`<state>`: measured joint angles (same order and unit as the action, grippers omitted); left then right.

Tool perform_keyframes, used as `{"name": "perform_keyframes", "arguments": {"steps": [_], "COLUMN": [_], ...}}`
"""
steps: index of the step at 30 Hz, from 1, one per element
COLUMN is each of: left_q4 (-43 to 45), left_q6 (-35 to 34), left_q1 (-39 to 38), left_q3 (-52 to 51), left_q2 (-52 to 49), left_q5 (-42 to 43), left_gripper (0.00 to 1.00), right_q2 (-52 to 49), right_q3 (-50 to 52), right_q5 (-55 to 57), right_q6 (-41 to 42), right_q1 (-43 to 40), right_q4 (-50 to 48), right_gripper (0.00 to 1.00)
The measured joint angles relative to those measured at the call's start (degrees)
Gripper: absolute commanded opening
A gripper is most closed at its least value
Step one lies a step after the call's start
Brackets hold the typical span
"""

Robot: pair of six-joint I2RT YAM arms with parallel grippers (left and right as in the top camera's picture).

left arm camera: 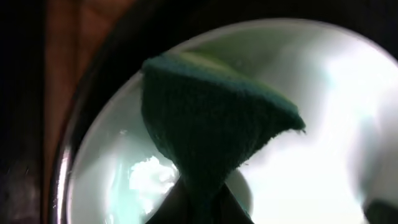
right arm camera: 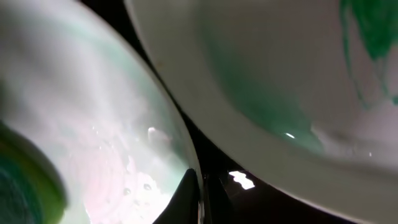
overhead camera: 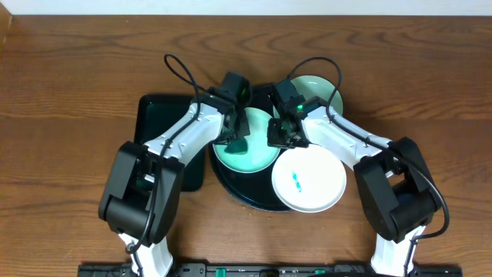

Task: Clean dirty plates on tray and stack at the side
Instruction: 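Scrub the left pale green plate with the sponge in the left gripper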

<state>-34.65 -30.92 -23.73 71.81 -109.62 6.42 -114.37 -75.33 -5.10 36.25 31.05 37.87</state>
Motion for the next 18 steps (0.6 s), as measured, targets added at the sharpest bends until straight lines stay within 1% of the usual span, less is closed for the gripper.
{"name": "perform_keyframes", "arguments": {"steps": [7, 10, 12, 18], "left_q4": [-2.2, -1.2, -0.7, -1.3], "left_q6": [6.8, 7.6, 6.6, -2.0], "left_q1": [0.4, -0.2, -0.4, -0.6], "left_q3": [0.0, 0.0, 0.0, 0.0], "left_q2": [0.0, 0.0, 0.0, 0.0], "left_q5": [15.4, 17.7, 15.6, 0.0], "left_gripper": [0.07, 0.07, 0.07, 0.07], "right_q2": [0.0, 0.0, 0.0, 0.0], "right_q3": [0.0, 0.0, 0.0, 0.0], "right_q5": [-0.2, -0.4, -0.4, -0.5], "right_q6": [0.0, 0.0, 0.0, 0.0], "right_q1": [0.0, 0.0, 0.0, 0.1], "right_q4": [0.1, 0.3, 0.3, 0.0], "right_gripper": [0.01, 0.01, 0.01, 0.01]}}
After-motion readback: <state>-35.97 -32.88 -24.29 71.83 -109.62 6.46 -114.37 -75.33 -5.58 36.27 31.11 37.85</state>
